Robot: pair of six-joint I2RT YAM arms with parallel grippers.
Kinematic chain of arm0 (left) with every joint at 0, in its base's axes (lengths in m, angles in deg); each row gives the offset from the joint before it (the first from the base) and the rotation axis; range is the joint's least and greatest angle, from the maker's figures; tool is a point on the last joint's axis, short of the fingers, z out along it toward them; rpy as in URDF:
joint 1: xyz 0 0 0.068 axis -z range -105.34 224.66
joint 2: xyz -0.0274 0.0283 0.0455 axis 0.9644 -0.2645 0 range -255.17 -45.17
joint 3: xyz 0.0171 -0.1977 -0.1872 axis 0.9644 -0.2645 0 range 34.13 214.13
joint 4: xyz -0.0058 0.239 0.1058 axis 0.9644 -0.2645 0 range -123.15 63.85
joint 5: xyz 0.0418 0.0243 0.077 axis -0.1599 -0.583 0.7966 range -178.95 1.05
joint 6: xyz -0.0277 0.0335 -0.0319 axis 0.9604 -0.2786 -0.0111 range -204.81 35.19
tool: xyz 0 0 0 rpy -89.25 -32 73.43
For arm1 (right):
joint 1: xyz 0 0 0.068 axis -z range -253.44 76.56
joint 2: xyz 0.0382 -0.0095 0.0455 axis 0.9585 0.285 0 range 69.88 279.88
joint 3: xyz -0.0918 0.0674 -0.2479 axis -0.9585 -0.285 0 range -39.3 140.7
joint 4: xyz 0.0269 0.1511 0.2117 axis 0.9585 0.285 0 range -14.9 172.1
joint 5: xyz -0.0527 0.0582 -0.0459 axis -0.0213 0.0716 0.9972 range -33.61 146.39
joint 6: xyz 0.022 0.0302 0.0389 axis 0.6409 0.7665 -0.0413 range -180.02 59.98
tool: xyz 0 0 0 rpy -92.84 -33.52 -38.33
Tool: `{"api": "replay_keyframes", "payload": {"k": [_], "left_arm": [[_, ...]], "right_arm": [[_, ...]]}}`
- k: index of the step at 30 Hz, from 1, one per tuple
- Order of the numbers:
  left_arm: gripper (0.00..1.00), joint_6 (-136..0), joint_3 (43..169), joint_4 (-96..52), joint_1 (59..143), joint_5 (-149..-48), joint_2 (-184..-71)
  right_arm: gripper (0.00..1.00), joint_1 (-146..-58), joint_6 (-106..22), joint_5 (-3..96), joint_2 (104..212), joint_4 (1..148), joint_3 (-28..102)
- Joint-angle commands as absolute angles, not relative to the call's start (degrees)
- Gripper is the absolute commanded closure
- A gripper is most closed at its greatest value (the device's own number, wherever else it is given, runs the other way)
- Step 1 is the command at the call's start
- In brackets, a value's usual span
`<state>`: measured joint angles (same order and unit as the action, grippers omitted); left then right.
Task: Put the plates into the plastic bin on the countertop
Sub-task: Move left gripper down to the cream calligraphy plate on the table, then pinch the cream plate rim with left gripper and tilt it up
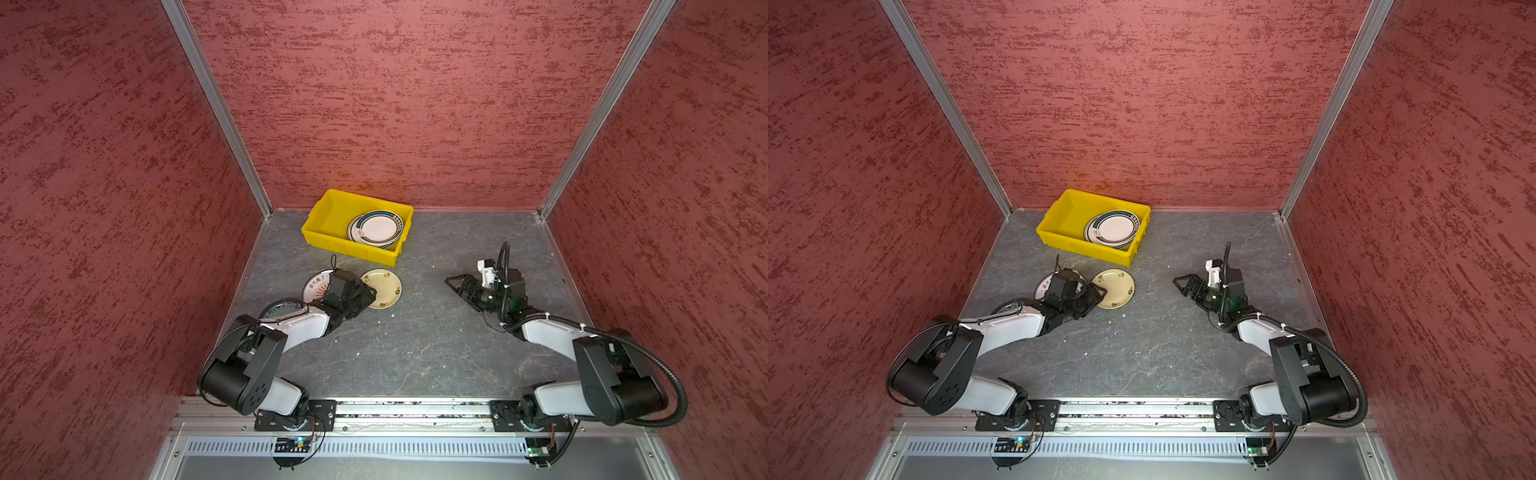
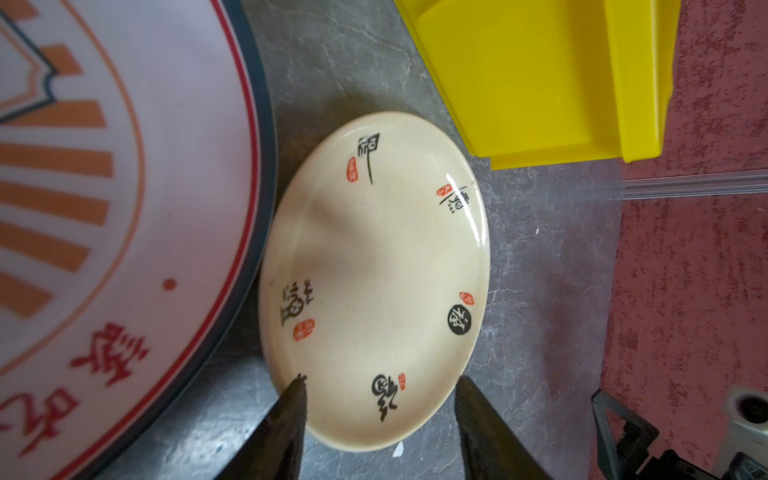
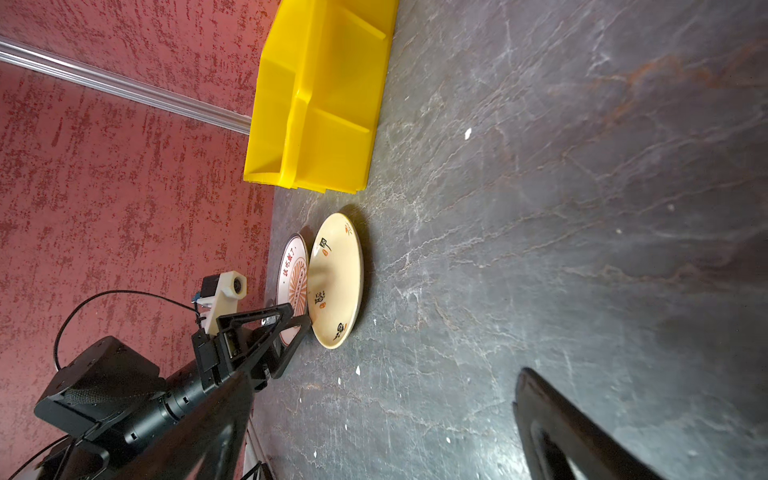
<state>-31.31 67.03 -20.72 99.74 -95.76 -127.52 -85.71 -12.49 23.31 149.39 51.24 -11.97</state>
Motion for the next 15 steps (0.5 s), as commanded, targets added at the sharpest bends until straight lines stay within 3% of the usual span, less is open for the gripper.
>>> {"api": "replay_keyframes", "payload": {"k": [1,8,15], "left_arm": [[0.43,-34.0,68.3,-27.5,100.6,-91.3,-124.1],[0.44,-33.2,66.8,-26.7,100.4,-90.7,-124.0],[0.52,-31.8,68.3,-24.1,100.3,-94.0,-130.6]], "right_arm": [[0.01,-85.7,-13.4,24.4,148.5,51.3,-11.8],[0.01,-85.7,-13.3,24.0,149.3,50.7,-11.7],[0.01,-85.7,-13.6,24.1,148.4,51.7,-11.7]]}}
